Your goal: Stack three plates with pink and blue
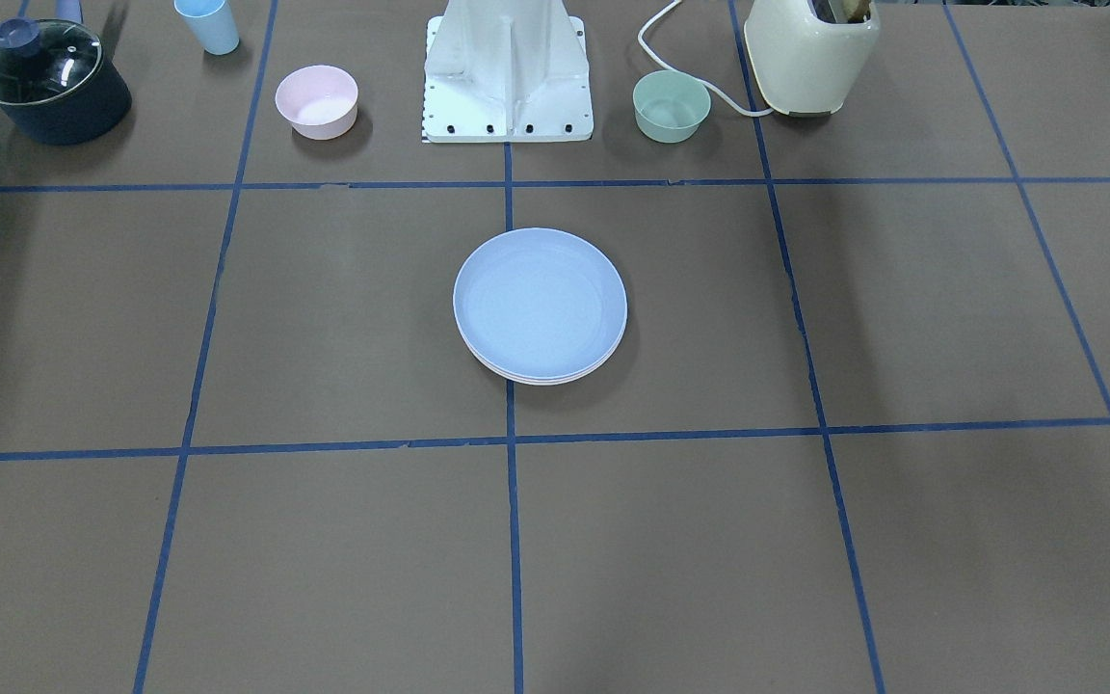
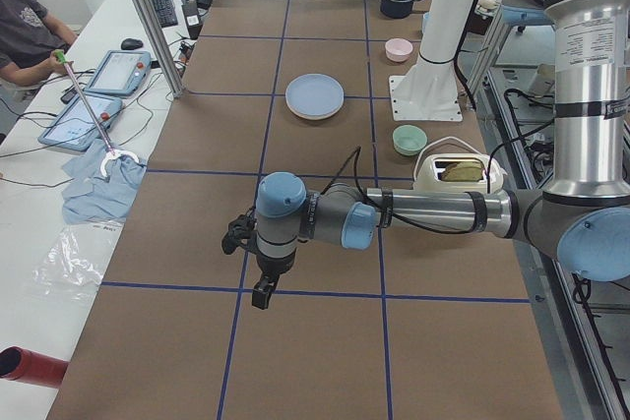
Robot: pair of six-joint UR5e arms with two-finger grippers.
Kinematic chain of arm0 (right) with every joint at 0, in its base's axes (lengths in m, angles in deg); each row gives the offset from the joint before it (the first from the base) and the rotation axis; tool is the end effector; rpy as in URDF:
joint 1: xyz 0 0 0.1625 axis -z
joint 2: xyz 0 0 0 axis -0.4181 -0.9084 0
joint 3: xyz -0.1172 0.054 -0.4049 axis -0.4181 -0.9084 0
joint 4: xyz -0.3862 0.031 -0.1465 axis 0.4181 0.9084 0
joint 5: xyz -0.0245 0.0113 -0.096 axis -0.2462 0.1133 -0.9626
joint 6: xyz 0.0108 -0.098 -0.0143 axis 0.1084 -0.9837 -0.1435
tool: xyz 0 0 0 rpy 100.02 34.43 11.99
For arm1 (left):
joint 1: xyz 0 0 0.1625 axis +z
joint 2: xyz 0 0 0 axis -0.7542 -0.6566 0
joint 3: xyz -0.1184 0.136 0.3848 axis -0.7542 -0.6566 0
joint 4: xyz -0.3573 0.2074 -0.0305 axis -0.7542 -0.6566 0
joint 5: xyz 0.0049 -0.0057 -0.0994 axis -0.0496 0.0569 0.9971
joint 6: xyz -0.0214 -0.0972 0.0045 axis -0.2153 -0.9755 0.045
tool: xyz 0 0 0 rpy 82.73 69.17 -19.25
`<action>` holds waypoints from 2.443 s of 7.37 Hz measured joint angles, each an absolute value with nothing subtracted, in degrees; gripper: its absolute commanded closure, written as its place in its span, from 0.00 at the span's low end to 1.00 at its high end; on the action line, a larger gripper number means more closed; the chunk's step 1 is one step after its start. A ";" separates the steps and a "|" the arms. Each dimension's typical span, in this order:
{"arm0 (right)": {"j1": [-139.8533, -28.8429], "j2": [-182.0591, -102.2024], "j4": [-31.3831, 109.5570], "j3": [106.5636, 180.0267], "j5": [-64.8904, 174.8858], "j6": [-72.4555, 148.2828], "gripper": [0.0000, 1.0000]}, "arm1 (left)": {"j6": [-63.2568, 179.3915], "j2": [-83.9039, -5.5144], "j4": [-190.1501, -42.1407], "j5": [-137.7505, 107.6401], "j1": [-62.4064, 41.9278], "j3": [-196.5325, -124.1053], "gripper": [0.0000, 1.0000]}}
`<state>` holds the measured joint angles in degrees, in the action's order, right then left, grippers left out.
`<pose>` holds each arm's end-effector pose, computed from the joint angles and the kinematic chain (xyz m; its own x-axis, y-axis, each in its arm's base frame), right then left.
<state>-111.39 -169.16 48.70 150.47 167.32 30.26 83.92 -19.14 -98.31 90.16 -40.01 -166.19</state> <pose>0.0363 -0.4512 0.6198 0.6973 0.0281 0.7163 -0.0504 0.9987 0.0098 -0.0654 -0.4605 0.6418 0.7810 0.2994 -0.5481 -0.1716 0.9467 0.2726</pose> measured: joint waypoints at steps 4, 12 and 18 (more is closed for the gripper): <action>-117.07 -170.56 53.29 150.92 167.41 24.27 0.00 | 83.36 -18.55 -96.98 94.20 -40.06 -165.69 0.00; -119.02 -170.76 53.42 149.83 167.47 24.04 0.00 | 73.76 -18.44 -96.97 94.82 -40.08 -164.84 0.00; -119.02 -170.75 53.54 149.87 167.50 24.14 0.00 | 73.24 -18.35 -96.90 95.31 -40.08 -164.74 0.00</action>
<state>-119.02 -170.75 53.54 149.87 167.50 24.14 73.24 -18.35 -96.90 95.31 -40.08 -164.74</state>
